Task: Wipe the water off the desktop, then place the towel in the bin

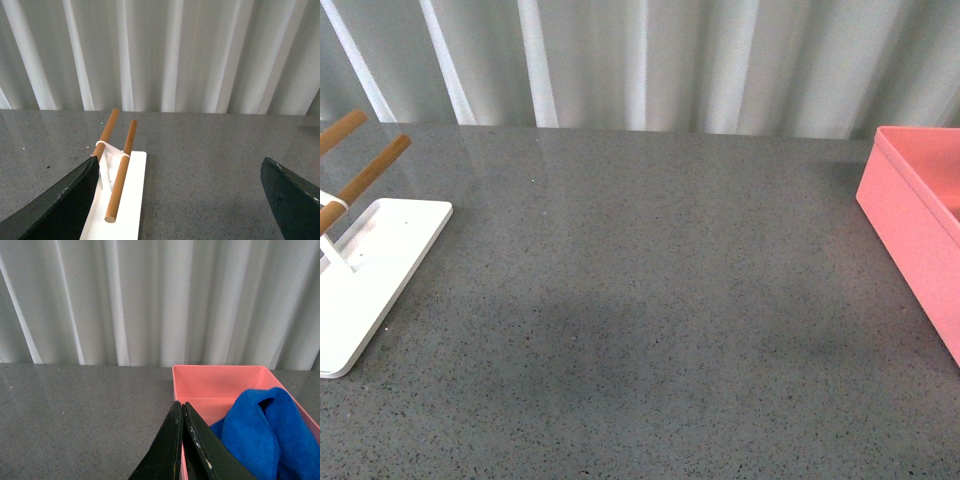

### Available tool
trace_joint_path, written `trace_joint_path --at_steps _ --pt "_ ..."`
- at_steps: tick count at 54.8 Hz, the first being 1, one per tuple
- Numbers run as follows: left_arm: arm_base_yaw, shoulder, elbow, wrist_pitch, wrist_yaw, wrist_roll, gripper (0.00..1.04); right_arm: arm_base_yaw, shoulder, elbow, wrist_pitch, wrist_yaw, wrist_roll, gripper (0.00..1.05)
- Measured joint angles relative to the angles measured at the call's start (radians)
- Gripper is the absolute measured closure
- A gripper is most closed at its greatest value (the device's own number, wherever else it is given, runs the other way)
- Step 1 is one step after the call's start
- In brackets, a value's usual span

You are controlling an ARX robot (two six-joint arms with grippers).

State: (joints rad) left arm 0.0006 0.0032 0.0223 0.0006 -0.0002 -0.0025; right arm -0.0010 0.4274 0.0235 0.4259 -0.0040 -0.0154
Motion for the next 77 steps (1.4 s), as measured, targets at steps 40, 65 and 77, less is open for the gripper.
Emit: trace_joint_path --at_steps 40,65,77 --pt "0.000 0.000 0.000 0.000 0.000 0.000 0.07 0.000 -0.254 0.000 -0.249 0.000 0.005 1.01" --pt "0.000 -0.001 0.000 0.000 0.000 0.000 0.07 0.000 -0.423 0.000 -0.424 0.002 0.005 0.91" --pt "0.000 -0.001 0.000 0.000 0.000 0.000 0.07 0.000 -0.423 0.000 -0.424 0.003 0.005 0.53"
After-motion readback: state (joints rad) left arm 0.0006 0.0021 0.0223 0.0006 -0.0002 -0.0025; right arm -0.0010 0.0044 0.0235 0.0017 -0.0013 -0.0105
